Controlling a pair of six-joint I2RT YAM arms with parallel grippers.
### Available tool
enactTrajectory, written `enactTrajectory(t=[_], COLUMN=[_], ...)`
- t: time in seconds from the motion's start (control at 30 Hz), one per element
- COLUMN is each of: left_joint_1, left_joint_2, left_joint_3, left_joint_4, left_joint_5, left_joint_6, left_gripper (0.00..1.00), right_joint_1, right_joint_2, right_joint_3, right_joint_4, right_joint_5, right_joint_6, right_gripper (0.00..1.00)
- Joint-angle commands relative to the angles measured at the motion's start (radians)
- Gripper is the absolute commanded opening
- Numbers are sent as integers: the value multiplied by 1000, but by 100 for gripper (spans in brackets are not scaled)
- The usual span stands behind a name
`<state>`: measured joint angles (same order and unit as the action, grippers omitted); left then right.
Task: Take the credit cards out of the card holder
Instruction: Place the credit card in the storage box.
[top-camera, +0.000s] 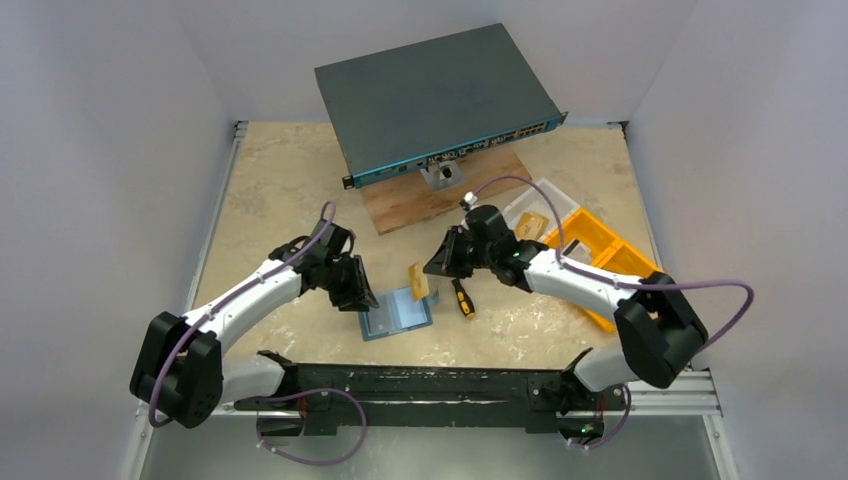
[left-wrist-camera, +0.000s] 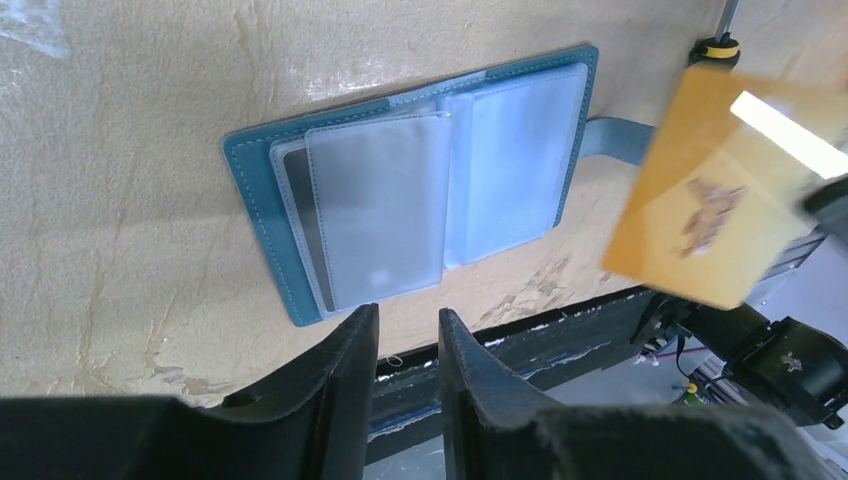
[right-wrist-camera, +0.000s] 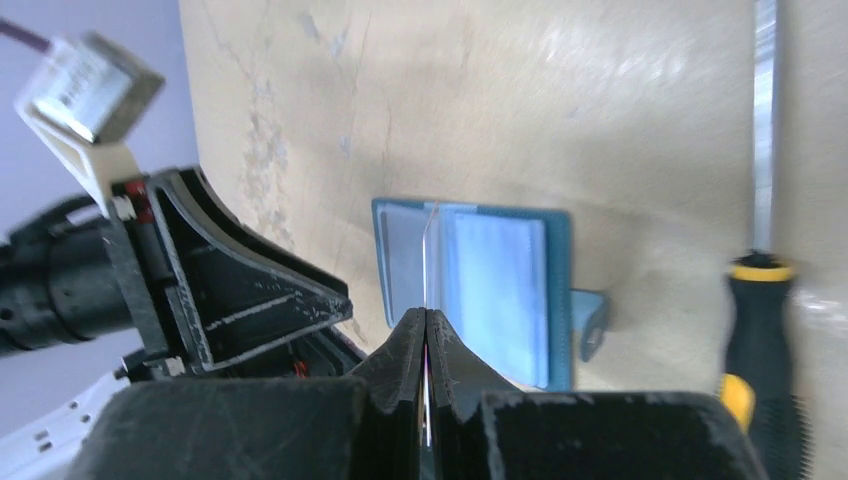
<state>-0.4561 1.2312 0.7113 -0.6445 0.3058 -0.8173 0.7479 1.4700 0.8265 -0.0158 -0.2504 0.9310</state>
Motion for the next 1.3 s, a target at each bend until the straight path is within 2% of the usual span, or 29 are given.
enactTrajectory(t=[0.0,0.17,0.33,0.5,0.67,0.83,1.27], left_joint_1=[-7,-7,-6,-7,-6,-7,-7], left_joint_2=[-36,-62,-80,-99,-121,-130,-138], left_joint_3=[39,43,43,40,33,31,35], left_joint_4=[17,4,-12,-29,-38,-51,-52], left_joint_5=[25,31,33,38,36,40,39], left_joint_6=[22,39,58,74,81,87,78], left_gripper=[28,28,28,29,28,28,28], right_joint_1=[-111,-267,-497,-691,-847,-906,-909], right_joint_2=[-104,-180,-228,-213,-163,-90,80], right_joint_3=[10,10,37,81,93,117,178], right_joint_4=[-65,-152,-243,-282,-238,-183,-91], right_joint_5=[16,9,-6,-27,-77,-74,-81], right_joint_6=[-42,-93,-172,-235,-244,-233,-208], right_gripper=[0,0,0,0,0,0,0])
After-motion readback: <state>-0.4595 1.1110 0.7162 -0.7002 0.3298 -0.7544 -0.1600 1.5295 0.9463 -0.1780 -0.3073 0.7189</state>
